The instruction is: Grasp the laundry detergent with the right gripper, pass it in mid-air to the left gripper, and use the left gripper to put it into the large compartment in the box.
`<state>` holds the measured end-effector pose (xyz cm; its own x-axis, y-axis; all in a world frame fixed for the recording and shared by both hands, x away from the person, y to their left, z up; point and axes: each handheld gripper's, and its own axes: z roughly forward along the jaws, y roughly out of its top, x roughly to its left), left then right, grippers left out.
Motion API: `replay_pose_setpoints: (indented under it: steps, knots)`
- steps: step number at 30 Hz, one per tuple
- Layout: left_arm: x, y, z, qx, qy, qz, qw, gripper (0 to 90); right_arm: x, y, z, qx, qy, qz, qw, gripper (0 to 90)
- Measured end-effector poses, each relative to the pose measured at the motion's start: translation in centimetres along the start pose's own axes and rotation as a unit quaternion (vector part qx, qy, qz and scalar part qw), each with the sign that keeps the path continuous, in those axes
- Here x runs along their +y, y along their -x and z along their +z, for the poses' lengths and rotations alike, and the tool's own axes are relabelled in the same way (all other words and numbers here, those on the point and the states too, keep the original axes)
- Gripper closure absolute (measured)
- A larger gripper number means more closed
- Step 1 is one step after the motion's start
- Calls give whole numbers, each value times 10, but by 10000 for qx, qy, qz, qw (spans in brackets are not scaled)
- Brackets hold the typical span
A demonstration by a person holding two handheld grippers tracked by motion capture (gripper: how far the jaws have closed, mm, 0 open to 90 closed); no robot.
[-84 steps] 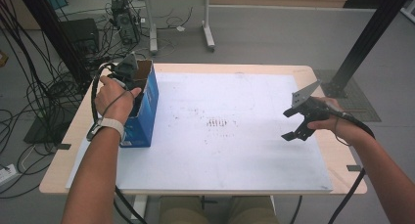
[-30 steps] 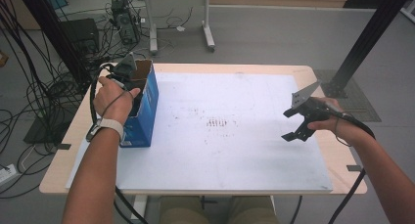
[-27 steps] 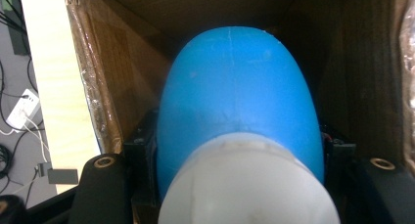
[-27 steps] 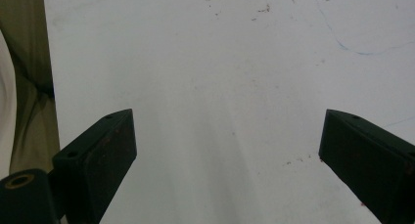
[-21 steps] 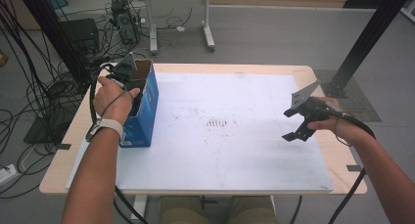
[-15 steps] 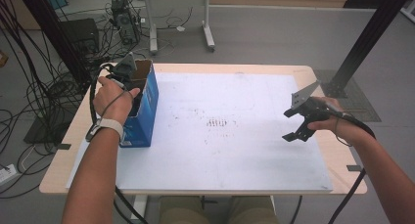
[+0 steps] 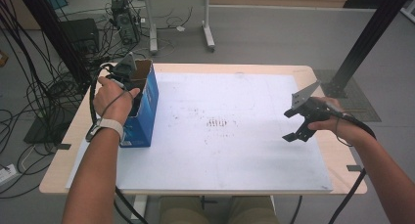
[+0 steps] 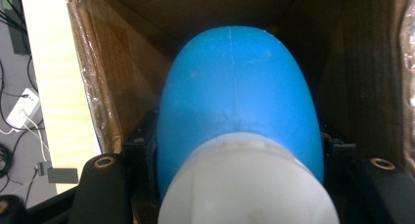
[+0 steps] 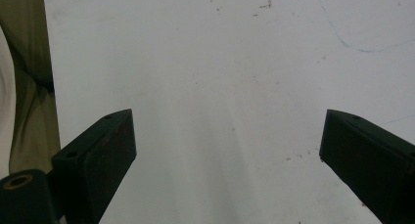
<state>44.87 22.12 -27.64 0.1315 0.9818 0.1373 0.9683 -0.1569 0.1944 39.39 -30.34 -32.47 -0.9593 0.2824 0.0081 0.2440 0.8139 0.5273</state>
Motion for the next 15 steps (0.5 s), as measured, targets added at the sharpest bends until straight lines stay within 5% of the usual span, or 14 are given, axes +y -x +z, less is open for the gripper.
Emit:
replay_pose_setpoints:
  steps: [15]
  knots:
    - [0, 0, 0, -4, -3, 16, 10000, 369, 0, 0, 0, -15, -27, -6, 10000, 71]
